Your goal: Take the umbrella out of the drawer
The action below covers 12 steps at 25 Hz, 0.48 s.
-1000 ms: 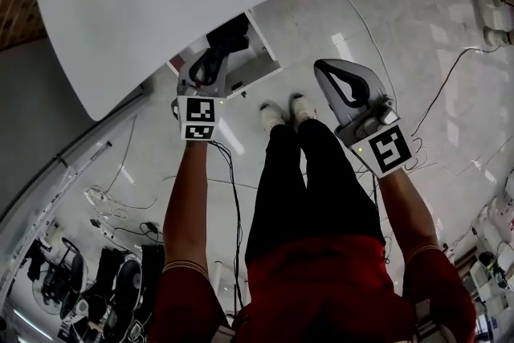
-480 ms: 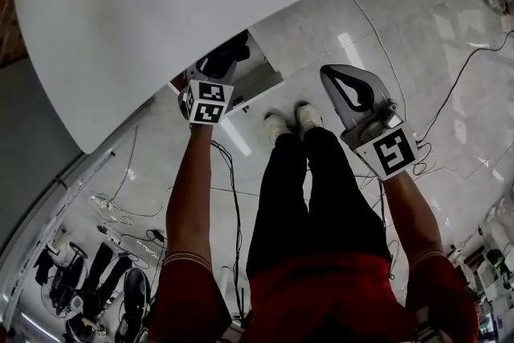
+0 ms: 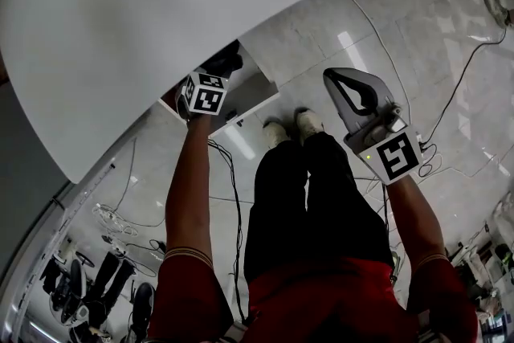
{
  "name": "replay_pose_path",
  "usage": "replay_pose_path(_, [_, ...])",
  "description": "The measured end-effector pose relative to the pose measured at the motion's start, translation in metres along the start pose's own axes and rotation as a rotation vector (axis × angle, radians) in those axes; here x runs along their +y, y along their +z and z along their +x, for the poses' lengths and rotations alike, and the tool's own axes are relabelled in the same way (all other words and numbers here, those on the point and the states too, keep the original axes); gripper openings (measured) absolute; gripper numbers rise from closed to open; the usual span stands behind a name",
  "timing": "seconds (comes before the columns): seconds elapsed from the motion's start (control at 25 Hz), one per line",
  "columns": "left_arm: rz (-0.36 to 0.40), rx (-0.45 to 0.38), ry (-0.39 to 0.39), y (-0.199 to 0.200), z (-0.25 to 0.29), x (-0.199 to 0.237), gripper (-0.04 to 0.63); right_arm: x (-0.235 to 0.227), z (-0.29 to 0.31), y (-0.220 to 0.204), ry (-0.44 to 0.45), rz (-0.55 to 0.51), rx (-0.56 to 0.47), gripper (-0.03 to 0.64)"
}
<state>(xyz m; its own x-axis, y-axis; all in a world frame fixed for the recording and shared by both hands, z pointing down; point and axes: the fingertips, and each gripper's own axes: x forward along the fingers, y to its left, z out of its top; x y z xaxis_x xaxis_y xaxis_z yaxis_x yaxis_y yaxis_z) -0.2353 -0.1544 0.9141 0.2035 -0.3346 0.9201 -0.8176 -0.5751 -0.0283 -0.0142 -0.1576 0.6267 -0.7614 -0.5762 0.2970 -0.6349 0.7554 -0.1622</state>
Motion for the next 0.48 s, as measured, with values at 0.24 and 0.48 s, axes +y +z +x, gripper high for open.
replay_pose_path(0.24, [0.003,0.042,0.011,-0.002,0.024,0.008,0.396,-0.011,0.002,-0.016,-0.008,-0.002,0.002,0.014])
replay_pose_path(0.48, [0.01,0.076,0.009,-0.005,0.043,0.005,0.383,-0.018,0.001,-0.027,-0.013,-0.002,0.012,0.014])
